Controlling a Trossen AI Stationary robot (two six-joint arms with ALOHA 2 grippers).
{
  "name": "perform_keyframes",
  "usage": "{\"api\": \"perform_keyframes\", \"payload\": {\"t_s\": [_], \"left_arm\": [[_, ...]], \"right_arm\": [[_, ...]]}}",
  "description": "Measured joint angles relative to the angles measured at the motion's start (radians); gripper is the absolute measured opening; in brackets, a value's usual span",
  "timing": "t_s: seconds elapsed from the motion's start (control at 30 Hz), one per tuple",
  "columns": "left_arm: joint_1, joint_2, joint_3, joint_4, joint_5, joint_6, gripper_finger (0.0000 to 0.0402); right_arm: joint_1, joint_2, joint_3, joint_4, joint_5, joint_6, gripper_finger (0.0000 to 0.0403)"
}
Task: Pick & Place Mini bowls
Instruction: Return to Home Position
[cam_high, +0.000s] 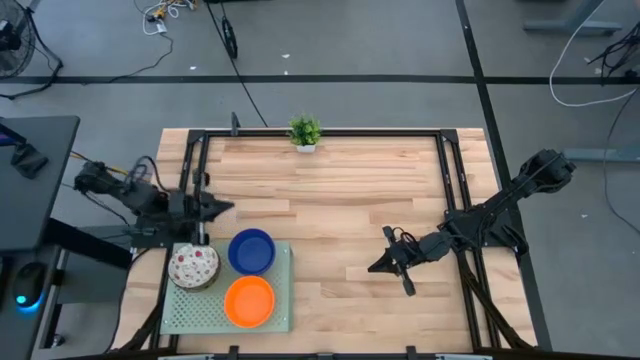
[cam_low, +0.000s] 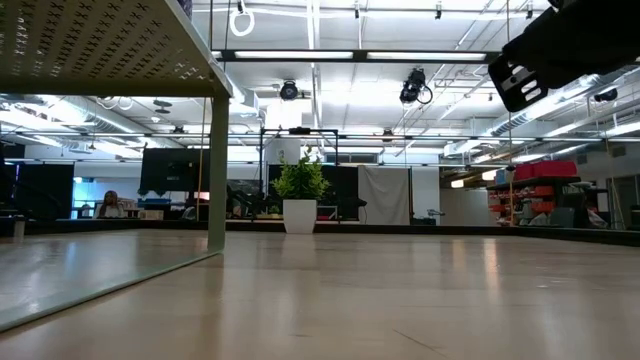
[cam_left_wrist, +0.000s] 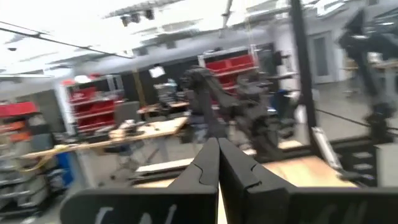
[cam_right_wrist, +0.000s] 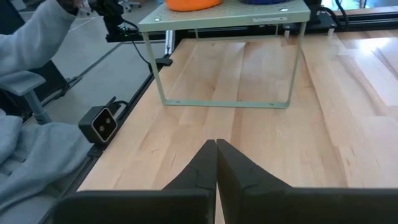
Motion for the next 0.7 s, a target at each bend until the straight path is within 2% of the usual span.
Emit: {"api": "perform_keyframes", "payload": {"t_s": [0.13,0.3,0.57,0.7], "left_arm": [[0.117,-0.032,0.077,-0.148,0.082,-0.031,0.0001],[0.318,-0.024,0.078,-0.194,0.222,-0.112,0.0001],[0.717,0.032,-0.037,-0.017,0.587,-0.224,0.0001],[0.840,0.018,-0.118,0.087,0.752,-0.300,0.0001]], "right_arm": [[-0.002,0.000,0.000,0.000,0.000,0.000,0.0009],[-0.002,0.000,0.000,0.007,0.000,0.000,0.0009],[-0.002,0.000,0.000,0.012,0.000,-0.004,0.0009],[-0.002,0.000,0.000,0.008,0.000,-0.004,0.0009]]}}
